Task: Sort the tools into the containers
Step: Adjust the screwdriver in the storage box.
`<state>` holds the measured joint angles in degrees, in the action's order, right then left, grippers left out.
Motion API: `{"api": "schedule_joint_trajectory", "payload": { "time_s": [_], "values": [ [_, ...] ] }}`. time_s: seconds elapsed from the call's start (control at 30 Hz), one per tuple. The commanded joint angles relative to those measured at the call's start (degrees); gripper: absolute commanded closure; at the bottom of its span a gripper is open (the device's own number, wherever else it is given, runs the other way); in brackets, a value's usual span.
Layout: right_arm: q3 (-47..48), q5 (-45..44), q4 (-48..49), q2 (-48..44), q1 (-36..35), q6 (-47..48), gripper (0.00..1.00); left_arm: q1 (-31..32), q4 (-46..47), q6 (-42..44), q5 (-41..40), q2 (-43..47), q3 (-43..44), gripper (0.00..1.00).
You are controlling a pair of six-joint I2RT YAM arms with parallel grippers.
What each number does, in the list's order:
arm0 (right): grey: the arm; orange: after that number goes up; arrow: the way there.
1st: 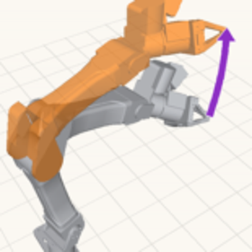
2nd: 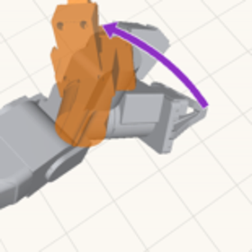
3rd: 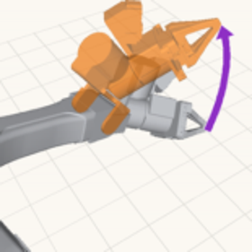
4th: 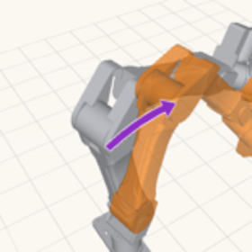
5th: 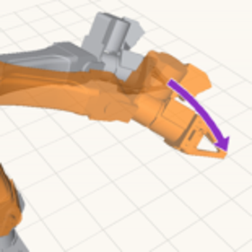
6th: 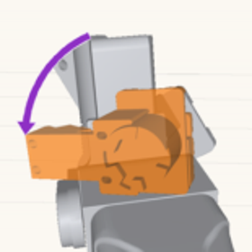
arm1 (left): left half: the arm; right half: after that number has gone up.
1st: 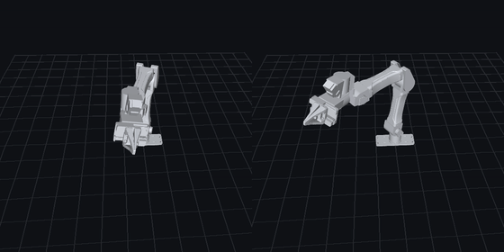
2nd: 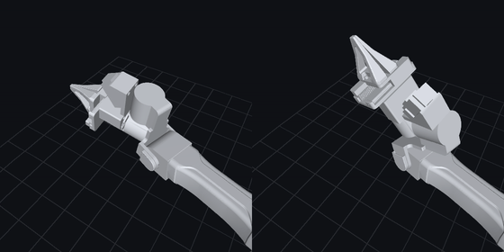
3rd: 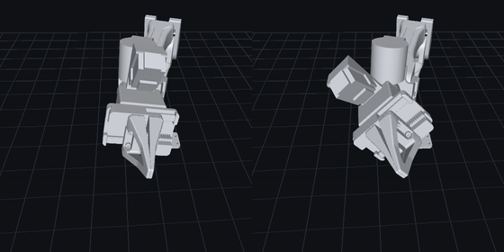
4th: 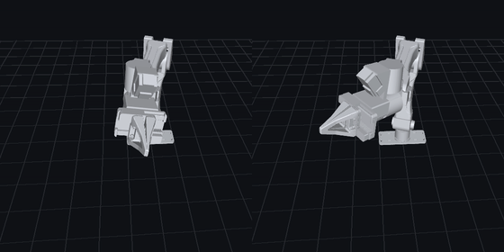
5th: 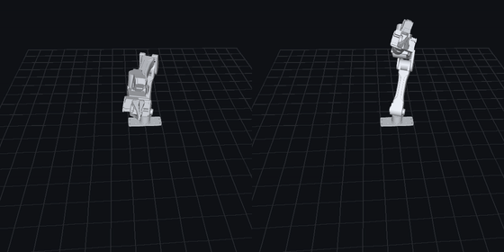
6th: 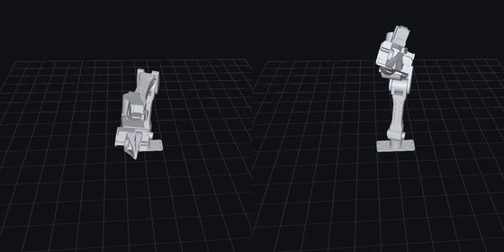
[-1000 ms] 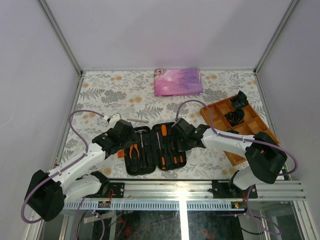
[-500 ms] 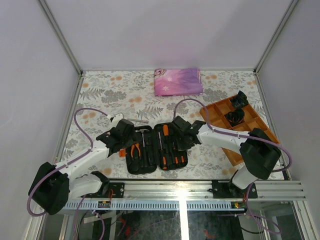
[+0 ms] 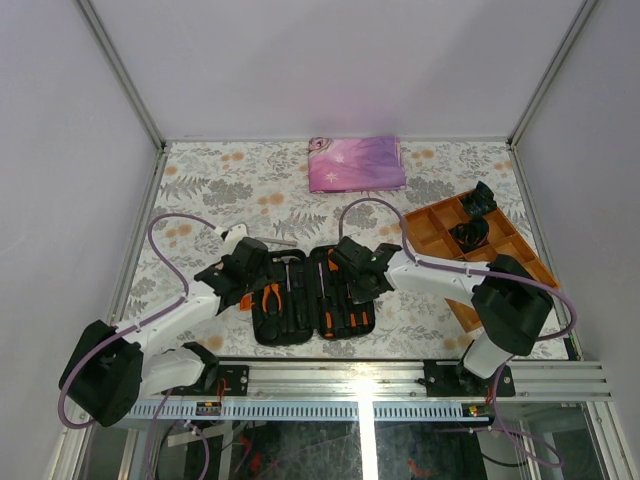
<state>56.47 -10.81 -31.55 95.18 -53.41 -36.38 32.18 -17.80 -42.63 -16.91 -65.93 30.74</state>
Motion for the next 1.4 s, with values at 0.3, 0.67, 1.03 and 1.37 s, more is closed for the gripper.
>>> {"api": "schedule_joint_trajectory", "payload": {
  "time_s": [0.3,0.67,1.03,1.37],
  "values": [
    [-3.55,-5.16,-0.18,-7.69,-2.67,-1.06,0.86,0.52,-2.19,-2.88,7.90,-0.87,-3.82,0.43],
    [-6.32,-18.32,1.89,-26.13,-2.35,-2.53,0.64,0.48,-4.64,-2.76,5.90,3.12,-1.71,0.40],
    [-21.54,4.30,14.20,-35.58,11.93,-2.13,0.47,-6.00,-7.02,-3.95,7.89,11.32,-1.93,0.23],
    [-27.91,16.94,28.18,-32.38,13.92,-3.21,0.44,-9.02,0.91,-1.58,18.46,9.02,-6.22,0.24]
  ]
}}
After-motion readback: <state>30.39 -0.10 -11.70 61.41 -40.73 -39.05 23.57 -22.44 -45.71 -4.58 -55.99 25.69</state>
